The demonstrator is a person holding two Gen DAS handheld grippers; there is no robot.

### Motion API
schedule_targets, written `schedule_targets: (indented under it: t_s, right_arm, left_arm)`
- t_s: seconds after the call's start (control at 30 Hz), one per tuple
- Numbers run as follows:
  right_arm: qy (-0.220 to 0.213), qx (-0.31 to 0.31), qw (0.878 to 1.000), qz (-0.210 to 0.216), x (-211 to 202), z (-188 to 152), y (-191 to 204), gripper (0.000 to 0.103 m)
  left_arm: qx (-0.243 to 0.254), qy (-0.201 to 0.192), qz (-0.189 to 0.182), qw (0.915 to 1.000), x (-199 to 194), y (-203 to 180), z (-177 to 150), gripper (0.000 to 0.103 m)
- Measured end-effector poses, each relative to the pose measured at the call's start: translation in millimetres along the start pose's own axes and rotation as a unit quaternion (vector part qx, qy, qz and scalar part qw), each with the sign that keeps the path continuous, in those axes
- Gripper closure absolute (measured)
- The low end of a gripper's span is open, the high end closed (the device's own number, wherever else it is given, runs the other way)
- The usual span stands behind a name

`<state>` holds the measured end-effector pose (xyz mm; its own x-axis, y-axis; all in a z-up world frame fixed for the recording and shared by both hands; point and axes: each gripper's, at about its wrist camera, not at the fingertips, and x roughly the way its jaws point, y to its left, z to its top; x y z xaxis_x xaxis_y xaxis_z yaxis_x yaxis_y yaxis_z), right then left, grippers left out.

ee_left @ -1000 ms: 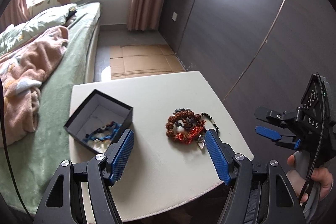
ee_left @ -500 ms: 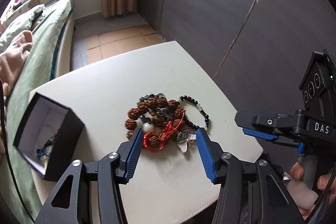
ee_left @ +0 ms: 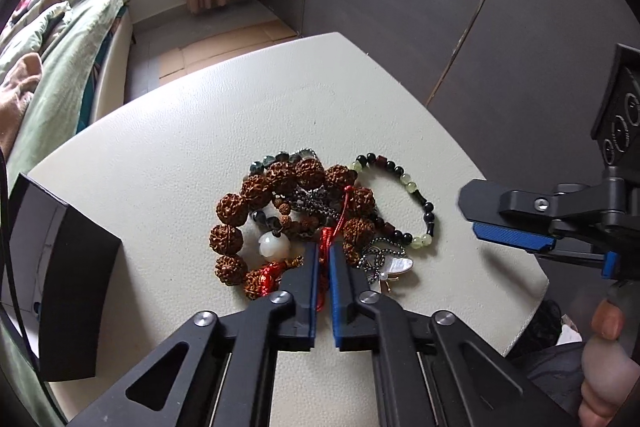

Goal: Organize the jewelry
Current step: 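Grasp the red tassel bracelet with the left tool while the right tool grasps the black-green bead bracelet, then lower both bracelets into the black box and open both tools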

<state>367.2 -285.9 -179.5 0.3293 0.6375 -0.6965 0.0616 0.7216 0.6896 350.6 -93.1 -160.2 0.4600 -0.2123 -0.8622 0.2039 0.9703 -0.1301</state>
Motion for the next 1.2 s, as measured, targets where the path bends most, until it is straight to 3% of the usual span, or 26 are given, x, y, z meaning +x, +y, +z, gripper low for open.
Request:
schedule_targets:
  t_s: [0.13, 0.33, 0.47, 0.63, 0.8, 0.83, 0.87, 1.0, 1.2]
  right_arm:
    - [-0.003, -0.009, 1.000, -0.020, 5, 8, 6, 0.044]
    - [-0.013, -0.057, 0.992, -0.108, 15, 17, 18, 0.051]
    - [-0.003, -0.108, 0.981, -0.161, 28, 14, 32, 0.057]
    - [-0.010, -0.176, 0.956, -0.235, 38, 6, 49, 0.061]
    - [-0.011, -0.266, 0.908, -0.325, 51, -12, 68, 0.072]
    - [-0.006, -0.269, 0.909, -0.317, 50, -13, 69, 0.078]
    - [-0.001, -0.267, 0.911, -0.313, 49, -14, 70, 0.094]
    - [0.004, -0.240, 0.930, -0.279, 33, -12, 65, 0.094]
    - [-0.043, -0.190, 0.963, -0.186, -15, -12, 68, 0.094]
  left_arm:
    - [-0.003, -0.018, -0.012, 0.9998, -10, 1, 3, 0.100]
    - [-0.023, -0.048, -0.019, 0.9984, -31, 12, 11, 0.100]
    - [-0.029, -0.070, -0.022, 0.9969, -49, 20, 16, 0.100]
    - [-0.034, -0.091, -0.017, 0.9951, -70, 32, 17, 0.100]
    - [-0.047, -0.106, -0.010, 0.9932, -89, 48, 13, 0.100]
    - [-0.049, -0.108, -0.009, 0.9929, -93, 51, 12, 0.100]
    - [-0.051, -0.112, -0.006, 0.9924, -97, 54, 11, 0.100]
    - [-0.064, -0.122, -0.001, 0.9904, -114, 71, 5, 0.100]
    - [-0.084, -0.143, 0.006, 0.9862, -138, 95, 0, 0.100]
